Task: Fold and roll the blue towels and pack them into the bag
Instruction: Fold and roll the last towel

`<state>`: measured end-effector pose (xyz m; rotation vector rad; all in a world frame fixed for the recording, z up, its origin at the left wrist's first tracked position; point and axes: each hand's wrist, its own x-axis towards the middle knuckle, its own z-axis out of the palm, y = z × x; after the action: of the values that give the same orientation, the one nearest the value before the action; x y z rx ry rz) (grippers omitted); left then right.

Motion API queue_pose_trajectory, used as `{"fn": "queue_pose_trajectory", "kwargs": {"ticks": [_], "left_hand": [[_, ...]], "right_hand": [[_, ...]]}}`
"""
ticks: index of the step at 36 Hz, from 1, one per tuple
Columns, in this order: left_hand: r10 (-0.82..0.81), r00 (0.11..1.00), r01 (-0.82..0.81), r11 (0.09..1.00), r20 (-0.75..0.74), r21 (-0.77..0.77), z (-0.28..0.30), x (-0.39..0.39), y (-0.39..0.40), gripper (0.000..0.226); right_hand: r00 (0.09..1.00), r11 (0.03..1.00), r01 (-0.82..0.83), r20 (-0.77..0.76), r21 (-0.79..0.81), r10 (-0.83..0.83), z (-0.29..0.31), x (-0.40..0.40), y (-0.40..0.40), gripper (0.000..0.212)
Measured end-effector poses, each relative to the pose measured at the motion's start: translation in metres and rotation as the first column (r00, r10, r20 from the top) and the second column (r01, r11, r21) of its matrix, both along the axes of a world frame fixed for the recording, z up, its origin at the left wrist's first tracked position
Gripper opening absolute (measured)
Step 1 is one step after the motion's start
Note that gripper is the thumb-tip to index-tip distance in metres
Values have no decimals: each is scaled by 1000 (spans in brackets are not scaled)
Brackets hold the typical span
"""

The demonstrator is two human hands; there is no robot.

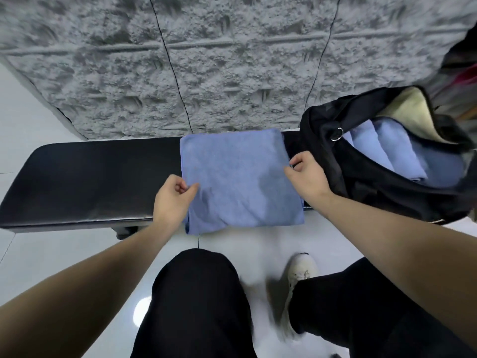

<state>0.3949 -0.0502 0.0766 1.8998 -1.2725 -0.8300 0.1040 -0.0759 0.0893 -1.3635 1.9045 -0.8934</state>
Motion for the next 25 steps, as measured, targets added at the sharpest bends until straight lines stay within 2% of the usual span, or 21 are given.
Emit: {"fn": "queue_pose_trajectory", "kwargs": {"ticks": [4,7,12,16,19,22,25], "left_hand": [[46,998,-45,998,-53,37,-4,2,34,31],[16,998,-11,997,-64,72,-5,3,53,29],[36,999,-36,999,22,19,-9,3,70,27],[51,991,-31,987,-126,159,-16,1,80,33],[23,990,6,979,-140,203,-20,3,83,36],[47,989,-20,982,-141,190,-23,6,84,36],[40,993,-15,977,-111,213,-23,7,86,26]], "right_hand": [[1000,997,-17,3,78,16,3,1,33,15],[1000,982,-29,6,187,28,-1,-6,60,18],[999,941,-40,34,336,30,-10,-24,88,10],[1000,914,-25,0,404,27,-9,-26,93,18],[998,888,-9,62,460,-22,-11,-29,93,28],[990,865,-26,134,501,-48,-12,-31,94,18],[991,864,-41,130,502,-28,-13,-31,97,10]]}}
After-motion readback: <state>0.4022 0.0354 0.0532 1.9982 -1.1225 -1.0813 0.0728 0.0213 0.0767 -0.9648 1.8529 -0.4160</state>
